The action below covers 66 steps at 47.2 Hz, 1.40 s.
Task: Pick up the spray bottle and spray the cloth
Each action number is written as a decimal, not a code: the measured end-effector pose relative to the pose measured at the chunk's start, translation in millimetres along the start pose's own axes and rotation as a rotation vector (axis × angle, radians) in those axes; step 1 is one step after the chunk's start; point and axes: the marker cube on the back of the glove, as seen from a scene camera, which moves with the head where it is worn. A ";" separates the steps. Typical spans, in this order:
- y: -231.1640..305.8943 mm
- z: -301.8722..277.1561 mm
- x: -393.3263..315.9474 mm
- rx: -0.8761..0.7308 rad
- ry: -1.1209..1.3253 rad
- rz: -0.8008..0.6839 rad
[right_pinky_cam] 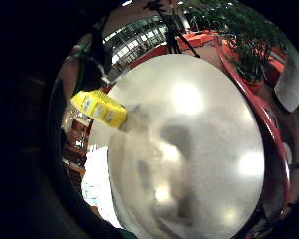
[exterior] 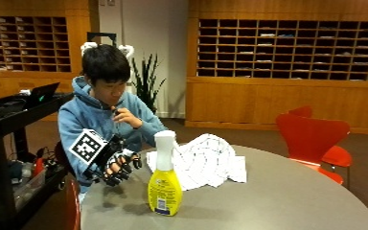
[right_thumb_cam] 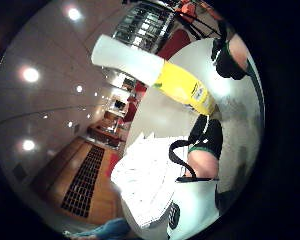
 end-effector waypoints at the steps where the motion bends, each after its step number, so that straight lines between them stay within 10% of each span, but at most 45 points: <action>1: -1.2 -1.1 1.0 0.007 -0.007 0.008; 23: 25.4 19.0 -35.6 -0.042 0.136 -0.274; 40: -36.1 34.1 -29.2 -0.029 0.103 -0.207; 66: -83.7 58.7 2.3 -0.461 -0.365 -0.102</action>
